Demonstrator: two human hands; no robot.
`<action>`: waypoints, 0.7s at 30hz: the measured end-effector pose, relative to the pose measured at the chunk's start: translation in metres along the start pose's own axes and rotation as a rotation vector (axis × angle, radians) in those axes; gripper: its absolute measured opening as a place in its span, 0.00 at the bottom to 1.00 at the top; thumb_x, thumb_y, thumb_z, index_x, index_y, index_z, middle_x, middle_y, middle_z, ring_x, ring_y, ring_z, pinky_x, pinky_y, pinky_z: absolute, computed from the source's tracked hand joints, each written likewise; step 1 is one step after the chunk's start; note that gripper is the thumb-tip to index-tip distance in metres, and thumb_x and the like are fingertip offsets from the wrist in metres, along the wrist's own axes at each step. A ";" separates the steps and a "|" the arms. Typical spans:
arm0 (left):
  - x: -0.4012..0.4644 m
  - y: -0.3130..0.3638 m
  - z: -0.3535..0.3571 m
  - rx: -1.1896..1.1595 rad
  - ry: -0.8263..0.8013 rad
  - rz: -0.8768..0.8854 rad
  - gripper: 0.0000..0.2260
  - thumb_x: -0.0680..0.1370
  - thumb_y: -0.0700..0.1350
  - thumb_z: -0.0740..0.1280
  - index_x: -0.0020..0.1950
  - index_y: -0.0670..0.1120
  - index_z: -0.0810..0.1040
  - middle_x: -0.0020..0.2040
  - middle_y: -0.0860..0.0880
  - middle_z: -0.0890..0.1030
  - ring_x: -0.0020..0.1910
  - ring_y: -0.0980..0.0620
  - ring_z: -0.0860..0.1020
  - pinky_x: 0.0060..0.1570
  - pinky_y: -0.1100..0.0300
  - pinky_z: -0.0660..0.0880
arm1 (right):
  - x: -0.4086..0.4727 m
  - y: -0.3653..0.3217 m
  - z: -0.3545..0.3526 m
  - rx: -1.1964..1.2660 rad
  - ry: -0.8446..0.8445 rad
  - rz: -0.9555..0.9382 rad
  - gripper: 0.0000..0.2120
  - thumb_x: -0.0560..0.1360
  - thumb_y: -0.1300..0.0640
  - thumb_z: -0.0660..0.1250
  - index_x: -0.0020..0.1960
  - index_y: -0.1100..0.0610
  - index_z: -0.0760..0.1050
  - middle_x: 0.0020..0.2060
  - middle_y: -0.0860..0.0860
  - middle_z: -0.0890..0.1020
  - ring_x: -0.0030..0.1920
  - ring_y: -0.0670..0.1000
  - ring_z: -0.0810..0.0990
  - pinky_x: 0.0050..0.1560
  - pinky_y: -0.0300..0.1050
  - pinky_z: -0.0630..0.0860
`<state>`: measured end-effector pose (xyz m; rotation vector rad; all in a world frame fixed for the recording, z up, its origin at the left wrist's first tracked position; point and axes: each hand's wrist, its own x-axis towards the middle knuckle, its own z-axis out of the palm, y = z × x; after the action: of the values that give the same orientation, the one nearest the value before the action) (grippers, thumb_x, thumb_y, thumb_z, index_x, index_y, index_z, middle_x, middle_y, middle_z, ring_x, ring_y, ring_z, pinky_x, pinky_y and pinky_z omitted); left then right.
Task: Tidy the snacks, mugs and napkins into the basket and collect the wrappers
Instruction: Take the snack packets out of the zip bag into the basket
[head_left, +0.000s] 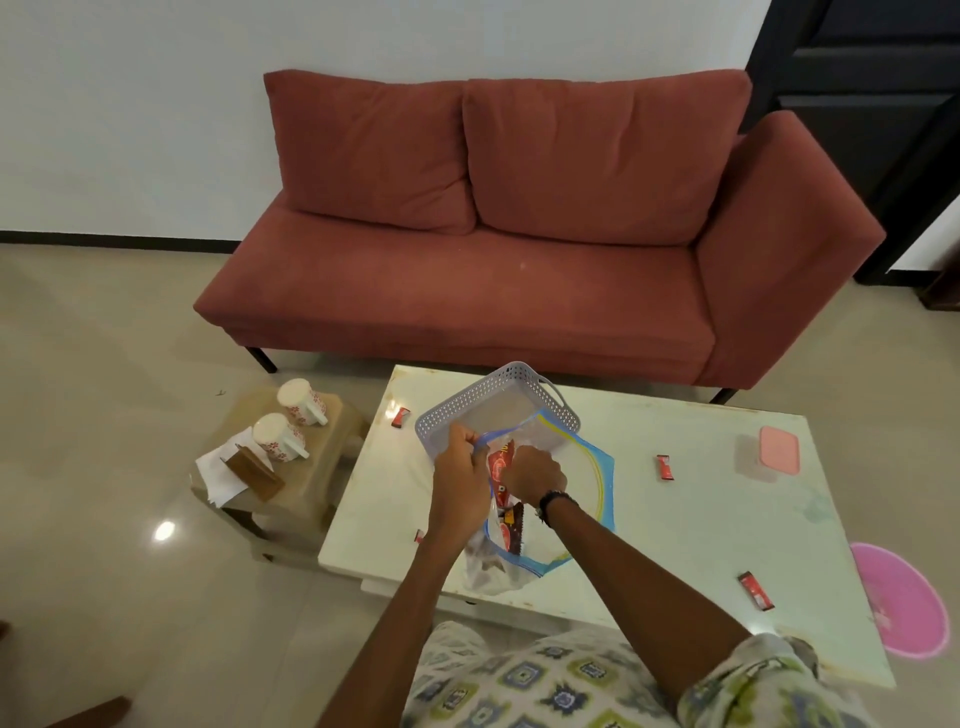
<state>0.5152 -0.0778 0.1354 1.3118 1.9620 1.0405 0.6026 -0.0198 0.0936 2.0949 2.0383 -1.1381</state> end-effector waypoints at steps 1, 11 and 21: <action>0.000 -0.002 0.001 -0.005 0.002 -0.010 0.02 0.81 0.44 0.57 0.49 0.47 0.66 0.47 0.46 0.78 0.43 0.50 0.79 0.36 0.69 0.74 | 0.000 0.000 0.000 -0.024 -0.016 -0.016 0.16 0.78 0.54 0.58 0.61 0.62 0.72 0.60 0.59 0.77 0.61 0.60 0.76 0.60 0.50 0.72; 0.020 -0.021 0.007 -0.104 0.087 -0.211 0.05 0.81 0.47 0.56 0.50 0.46 0.66 0.50 0.42 0.79 0.50 0.43 0.80 0.48 0.52 0.79 | -0.009 -0.008 -0.034 -0.057 0.039 -0.310 0.04 0.76 0.61 0.59 0.42 0.58 0.68 0.44 0.60 0.79 0.43 0.57 0.74 0.41 0.45 0.64; 0.087 -0.004 0.008 -0.245 0.161 -0.412 0.16 0.82 0.49 0.54 0.57 0.36 0.68 0.55 0.35 0.78 0.55 0.38 0.78 0.54 0.47 0.76 | 0.004 -0.028 -0.126 0.136 0.297 -0.408 0.06 0.77 0.57 0.60 0.42 0.56 0.66 0.35 0.55 0.77 0.38 0.61 0.74 0.40 0.49 0.70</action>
<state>0.4874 0.0044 0.1258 0.6726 2.0280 1.1564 0.6382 0.0482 0.1976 2.0714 2.6945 -1.0823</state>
